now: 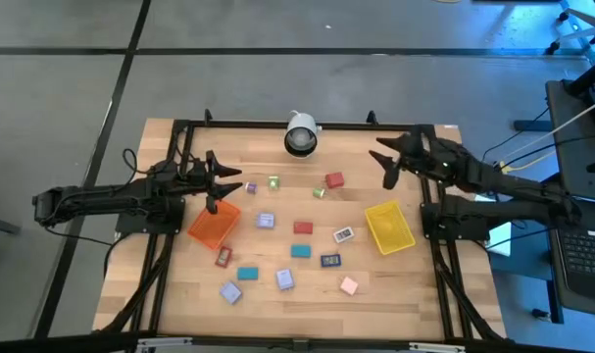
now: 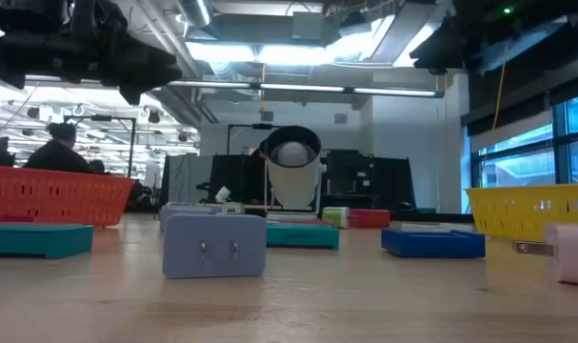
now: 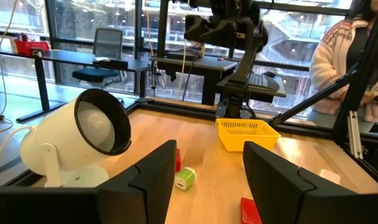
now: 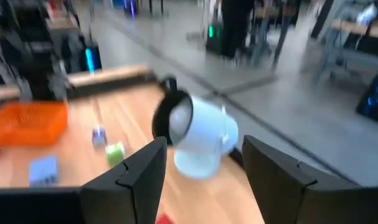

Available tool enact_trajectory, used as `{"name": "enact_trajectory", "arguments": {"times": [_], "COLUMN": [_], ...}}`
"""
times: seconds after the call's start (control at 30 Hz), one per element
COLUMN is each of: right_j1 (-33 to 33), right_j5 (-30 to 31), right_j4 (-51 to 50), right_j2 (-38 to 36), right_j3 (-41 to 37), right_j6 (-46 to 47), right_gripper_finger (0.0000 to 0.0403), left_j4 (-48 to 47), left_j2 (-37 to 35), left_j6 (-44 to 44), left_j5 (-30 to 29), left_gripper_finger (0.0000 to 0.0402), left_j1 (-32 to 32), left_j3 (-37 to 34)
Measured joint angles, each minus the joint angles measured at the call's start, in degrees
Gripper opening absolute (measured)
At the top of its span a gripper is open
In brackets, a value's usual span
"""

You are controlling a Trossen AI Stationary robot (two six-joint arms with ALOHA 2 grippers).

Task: Pick & Place Office items
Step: Put the red charger adapter into the yellow basket

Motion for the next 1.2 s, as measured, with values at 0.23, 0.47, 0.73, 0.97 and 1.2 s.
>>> {"name": "enact_trajectory", "arguments": {"times": [0.23, 0.47, 0.73, 0.97, 1.2], "right_j1": [-1.31, -2.65, -3.03, -3.02, -3.07], "right_j5": [-3.73, -4.53, -2.95, -7.74, -10.62], "right_j4": [-11.24, -12.54, -13.56, -14.42, -16.23], "right_j2": [14.01, 26.32, 38.15, 45.8, 49.71], "right_j3": [10.56, 16.31, 16.47, 16.64, 19.15], "right_j6": [0.62, 0.4, -3.69, -3.41, -8.93], "right_gripper_finger": [0.021, 0.0229, 0.0295, 0.03, 0.0308], "left_j4": [-0.25, -1.33, -1.54, -1.75, -2.87], "left_j2": [0.0, 0.0, -0.01, -0.01, 0.0], "left_j6": [0.21, 0.21, 0.21, 0.18, 0.18], "left_j5": [0.42, 0.57, 0.71, 3.13, 3.28], "left_gripper_finger": [0.0183, 0.0183, 0.0183, 0.0183, 0.0183], "left_j1": [0.0, -0.01, 0.01, 0.0, 0.01], "left_j3": [0.0, 0.0, 0.0, 0.0, -0.02]}}
